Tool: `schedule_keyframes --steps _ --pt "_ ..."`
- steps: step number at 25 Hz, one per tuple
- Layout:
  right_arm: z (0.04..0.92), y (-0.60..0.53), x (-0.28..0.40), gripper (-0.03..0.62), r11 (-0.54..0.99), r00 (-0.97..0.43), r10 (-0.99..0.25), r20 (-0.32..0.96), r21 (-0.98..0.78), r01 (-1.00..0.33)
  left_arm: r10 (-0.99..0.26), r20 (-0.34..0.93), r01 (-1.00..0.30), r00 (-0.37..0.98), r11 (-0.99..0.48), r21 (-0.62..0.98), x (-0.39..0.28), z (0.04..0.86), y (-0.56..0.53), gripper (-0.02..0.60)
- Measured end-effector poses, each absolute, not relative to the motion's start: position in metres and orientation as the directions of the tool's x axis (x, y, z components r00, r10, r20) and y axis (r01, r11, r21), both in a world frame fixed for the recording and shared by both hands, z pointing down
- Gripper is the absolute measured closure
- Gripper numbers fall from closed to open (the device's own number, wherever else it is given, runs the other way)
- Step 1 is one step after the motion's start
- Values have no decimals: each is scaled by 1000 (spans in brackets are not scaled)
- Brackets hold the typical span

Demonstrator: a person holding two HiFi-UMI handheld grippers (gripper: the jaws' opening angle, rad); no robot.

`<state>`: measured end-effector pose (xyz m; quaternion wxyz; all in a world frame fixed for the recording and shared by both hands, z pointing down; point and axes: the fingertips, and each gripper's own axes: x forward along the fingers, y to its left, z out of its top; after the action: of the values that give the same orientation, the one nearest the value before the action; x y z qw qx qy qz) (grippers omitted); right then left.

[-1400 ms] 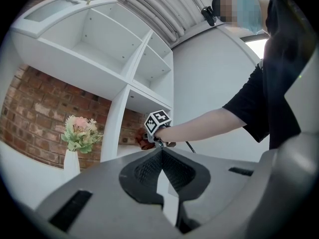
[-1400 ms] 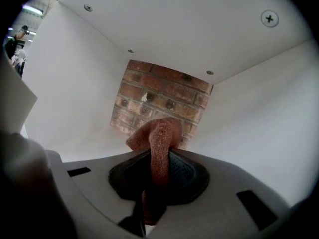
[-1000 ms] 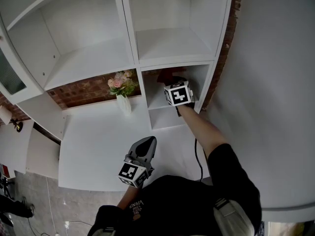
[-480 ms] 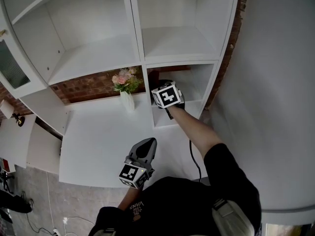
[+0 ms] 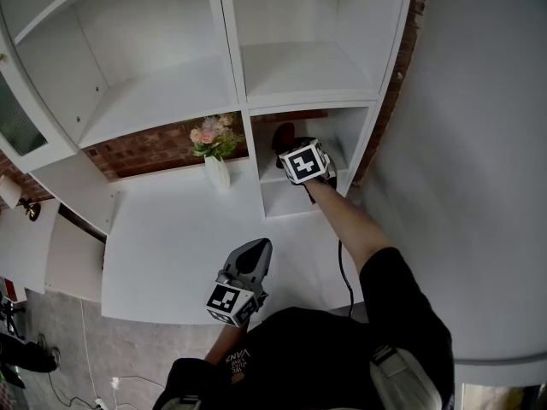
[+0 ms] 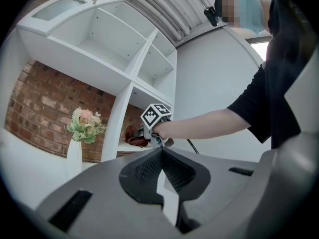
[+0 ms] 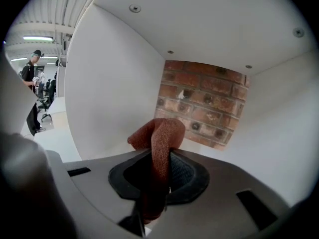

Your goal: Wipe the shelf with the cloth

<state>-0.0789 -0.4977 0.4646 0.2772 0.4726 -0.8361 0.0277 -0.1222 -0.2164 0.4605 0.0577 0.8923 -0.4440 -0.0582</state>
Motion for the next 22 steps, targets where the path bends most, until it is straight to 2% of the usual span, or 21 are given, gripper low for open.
schedule_keyframes --steps 9,22 --pt "460 -496 3 539 416 -229 -846 482 327 -849 -717 -50 -702 695 -693 163 -80 462 -224 575" --pt "452 -474 35 539 303 -133 -904 407 390 -869 -671 -35 -657 740 -734 173 -62 469 -223 575"
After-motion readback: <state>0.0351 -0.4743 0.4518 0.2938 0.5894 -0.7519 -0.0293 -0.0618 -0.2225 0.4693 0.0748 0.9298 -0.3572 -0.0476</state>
